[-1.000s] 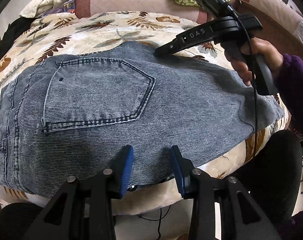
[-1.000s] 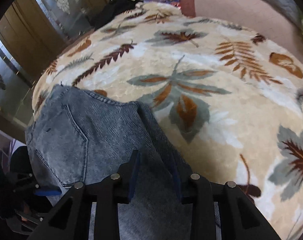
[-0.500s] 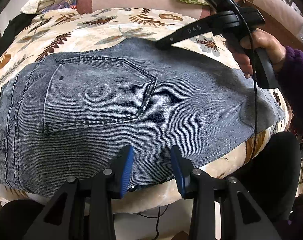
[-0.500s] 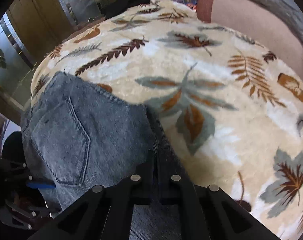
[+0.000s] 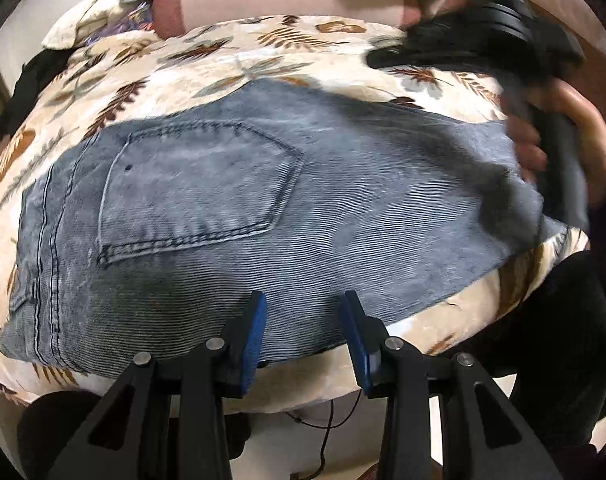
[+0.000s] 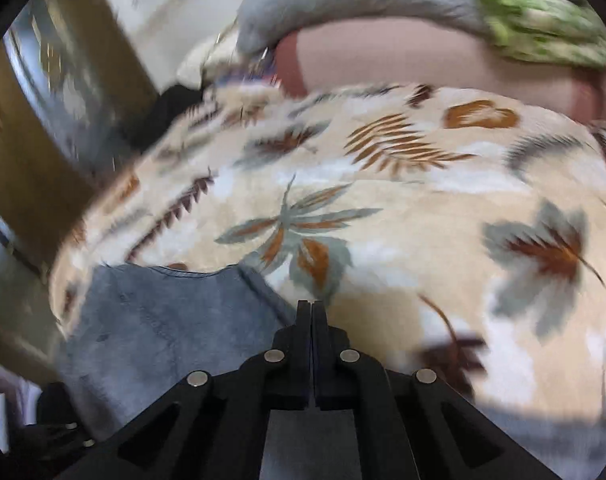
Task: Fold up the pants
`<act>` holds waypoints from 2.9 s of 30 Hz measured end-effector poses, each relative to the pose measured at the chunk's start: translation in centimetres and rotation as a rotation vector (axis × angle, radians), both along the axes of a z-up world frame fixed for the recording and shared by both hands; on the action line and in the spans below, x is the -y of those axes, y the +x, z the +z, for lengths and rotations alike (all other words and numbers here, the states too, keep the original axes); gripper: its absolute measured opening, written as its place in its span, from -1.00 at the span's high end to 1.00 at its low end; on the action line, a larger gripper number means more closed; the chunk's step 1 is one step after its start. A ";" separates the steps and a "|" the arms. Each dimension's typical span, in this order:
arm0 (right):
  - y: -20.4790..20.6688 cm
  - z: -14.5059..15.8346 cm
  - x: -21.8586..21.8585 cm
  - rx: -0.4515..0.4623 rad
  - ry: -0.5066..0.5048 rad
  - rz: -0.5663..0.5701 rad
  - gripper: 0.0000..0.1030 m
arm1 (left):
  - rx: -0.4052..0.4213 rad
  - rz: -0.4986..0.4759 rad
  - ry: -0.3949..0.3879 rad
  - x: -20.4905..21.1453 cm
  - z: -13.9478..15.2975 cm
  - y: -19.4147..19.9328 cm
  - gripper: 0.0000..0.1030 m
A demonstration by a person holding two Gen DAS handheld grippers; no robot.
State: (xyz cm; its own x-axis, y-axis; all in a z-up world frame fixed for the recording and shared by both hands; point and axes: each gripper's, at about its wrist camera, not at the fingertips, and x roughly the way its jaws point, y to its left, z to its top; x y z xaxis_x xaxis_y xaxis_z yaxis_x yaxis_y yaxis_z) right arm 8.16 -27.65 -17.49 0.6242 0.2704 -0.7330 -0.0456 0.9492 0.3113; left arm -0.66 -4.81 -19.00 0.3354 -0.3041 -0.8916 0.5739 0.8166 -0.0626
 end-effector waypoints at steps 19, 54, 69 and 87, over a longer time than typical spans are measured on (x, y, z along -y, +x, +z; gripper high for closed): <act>-14.4 -1.1 25.9 -0.110 0.222 -0.484 -0.46 | 0.040 -0.074 0.059 6.1 0.4 -1.3 0.16; -22.0 0.5 16.6 0.080 0.163 -0.494 -0.33 | 0.142 0.004 0.152 11.8 0.1 -1.8 -0.15; -17.6 -6.3 9.6 -0.103 -0.094 -0.439 -0.47 | 0.077 0.300 0.173 2.8 -2.3 1.5 -0.54; -17.5 -5.7 8.0 -0.043 -0.124 -0.404 -0.90 | -0.060 0.217 0.184 3.3 -2.6 2.7 -0.95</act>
